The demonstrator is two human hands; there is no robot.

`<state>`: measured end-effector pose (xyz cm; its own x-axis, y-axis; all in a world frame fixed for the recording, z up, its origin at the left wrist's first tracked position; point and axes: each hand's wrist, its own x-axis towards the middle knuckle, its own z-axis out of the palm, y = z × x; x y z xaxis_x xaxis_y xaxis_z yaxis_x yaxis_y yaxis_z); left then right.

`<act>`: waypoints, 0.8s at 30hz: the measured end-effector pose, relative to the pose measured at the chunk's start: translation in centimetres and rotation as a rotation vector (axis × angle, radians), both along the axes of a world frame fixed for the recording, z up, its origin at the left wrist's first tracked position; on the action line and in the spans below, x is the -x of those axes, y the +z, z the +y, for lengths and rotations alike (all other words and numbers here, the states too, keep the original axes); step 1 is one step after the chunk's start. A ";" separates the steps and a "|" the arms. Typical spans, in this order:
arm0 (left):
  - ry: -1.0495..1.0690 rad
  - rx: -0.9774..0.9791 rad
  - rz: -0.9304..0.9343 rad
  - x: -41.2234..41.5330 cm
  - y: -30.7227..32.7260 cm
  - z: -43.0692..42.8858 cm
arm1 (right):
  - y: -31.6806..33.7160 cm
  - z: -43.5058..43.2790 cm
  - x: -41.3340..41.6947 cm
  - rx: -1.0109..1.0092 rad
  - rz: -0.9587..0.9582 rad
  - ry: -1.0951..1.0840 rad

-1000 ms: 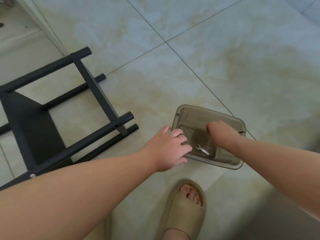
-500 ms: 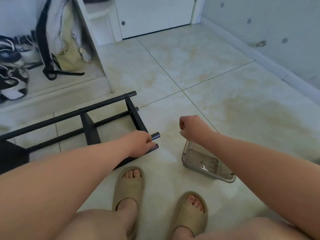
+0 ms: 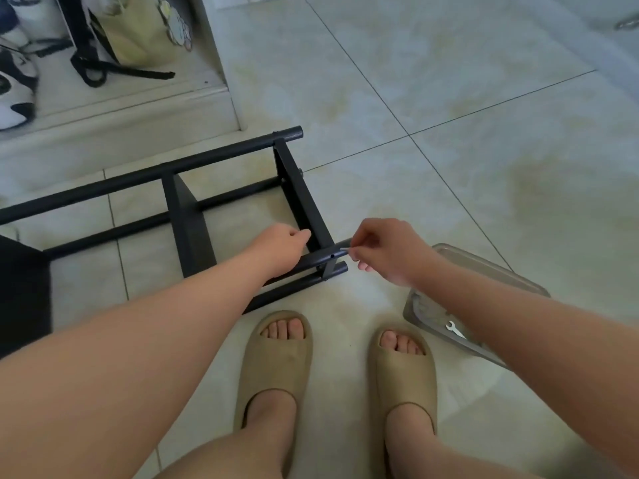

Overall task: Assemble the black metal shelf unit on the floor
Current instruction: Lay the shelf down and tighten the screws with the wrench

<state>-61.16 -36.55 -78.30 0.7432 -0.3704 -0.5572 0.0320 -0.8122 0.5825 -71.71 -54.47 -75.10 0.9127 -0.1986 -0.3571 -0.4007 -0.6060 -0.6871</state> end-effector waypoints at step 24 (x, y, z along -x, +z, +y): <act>0.064 0.253 0.237 -0.4 -4.2 -2.0 | -6.1 1.5 2.7 -0.031 -0.366 0.067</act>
<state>-60.71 -38.57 -82.51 0.6305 -0.4758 -0.6133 0.2363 -0.6350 0.7355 -74.42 -52.97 -81.18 0.9917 -0.1280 -0.0099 -0.0852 -0.5990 -0.7962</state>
